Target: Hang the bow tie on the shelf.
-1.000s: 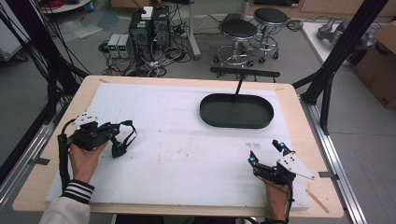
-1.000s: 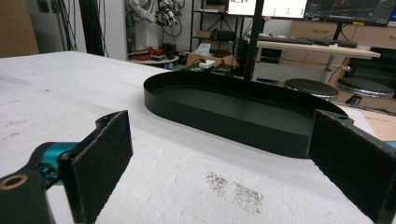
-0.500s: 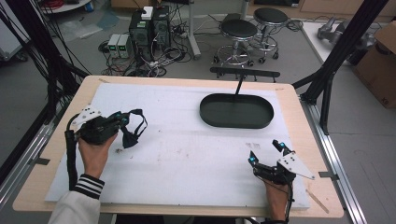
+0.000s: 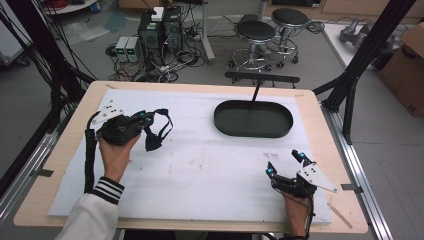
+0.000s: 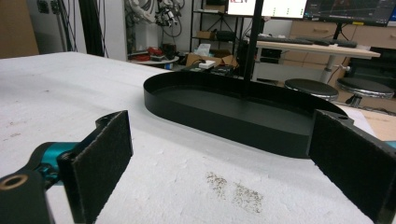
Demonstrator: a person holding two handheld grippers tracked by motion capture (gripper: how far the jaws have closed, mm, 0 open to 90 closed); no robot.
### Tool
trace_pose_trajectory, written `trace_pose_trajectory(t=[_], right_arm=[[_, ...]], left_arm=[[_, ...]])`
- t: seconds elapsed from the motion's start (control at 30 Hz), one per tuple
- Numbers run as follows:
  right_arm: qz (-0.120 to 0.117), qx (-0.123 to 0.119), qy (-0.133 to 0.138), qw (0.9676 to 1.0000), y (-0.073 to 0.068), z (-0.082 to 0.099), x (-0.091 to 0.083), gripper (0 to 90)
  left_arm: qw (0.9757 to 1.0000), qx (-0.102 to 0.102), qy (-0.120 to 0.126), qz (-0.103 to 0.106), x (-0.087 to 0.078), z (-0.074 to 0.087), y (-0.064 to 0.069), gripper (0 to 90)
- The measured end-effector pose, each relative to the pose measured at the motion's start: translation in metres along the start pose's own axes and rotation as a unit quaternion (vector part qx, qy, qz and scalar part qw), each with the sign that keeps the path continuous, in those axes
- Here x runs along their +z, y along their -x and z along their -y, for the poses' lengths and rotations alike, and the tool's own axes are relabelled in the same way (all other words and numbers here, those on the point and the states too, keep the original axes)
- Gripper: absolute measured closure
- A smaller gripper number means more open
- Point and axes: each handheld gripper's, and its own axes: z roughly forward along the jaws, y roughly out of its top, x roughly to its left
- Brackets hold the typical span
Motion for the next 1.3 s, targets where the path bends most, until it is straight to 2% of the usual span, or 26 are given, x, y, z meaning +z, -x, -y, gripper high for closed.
trace_pose_trajectory(t=[0.37,0.53,0.87,0.93,1.0,1.1,1.2,1.3], right_arm=[[-0.001,0.005,0.003,1.0,0.001,0.0,0.0,5.9],[0.0,0.006,0.002,1.0,0.001,0.0,-0.001,5.9],[-0.001,0.009,0.003,1.0,0.001,0.0,-0.001,5.9],[-0.001,0.008,0.003,1.0,0.001,0.0,-0.001,5.9],[-0.001,0.009,0.004,1.0,0.001,0.0,-0.001,5.9],[0.0,0.008,0.003,1.0,0.001,0.0,-0.001,5.9],[0.0,0.008,0.003,1.0,0.001,0.0,-0.001,5.9],[0.0,0.007,0.003,1.0,0.001,0.0,-0.001,5.9]], left_arm=[[0.9996,0.007,-0.002,0.027,0.035,-0.017,0.016,85.8],[0.9993,-0.002,-0.001,0.038,0.049,-0.025,0.019,85.8],[0.9985,-0.002,0.0,0.055,0.071,-0.039,0.026,85.8],[0.9982,-0.009,0.003,0.06,0.076,-0.041,0.027,85.8],[0.998,-0.008,-0.002,0.062,0.083,-0.045,0.027,85.8],[0.9974,-0.012,0.005,0.071,0.091,-0.052,0.031,85.8],[0.9969,-0.008,-0.001,0.078,0.1,-0.055,0.034,85.8],[0.9964,-0.015,-0.003,0.083,0.108,-0.056,0.035,85.8]])
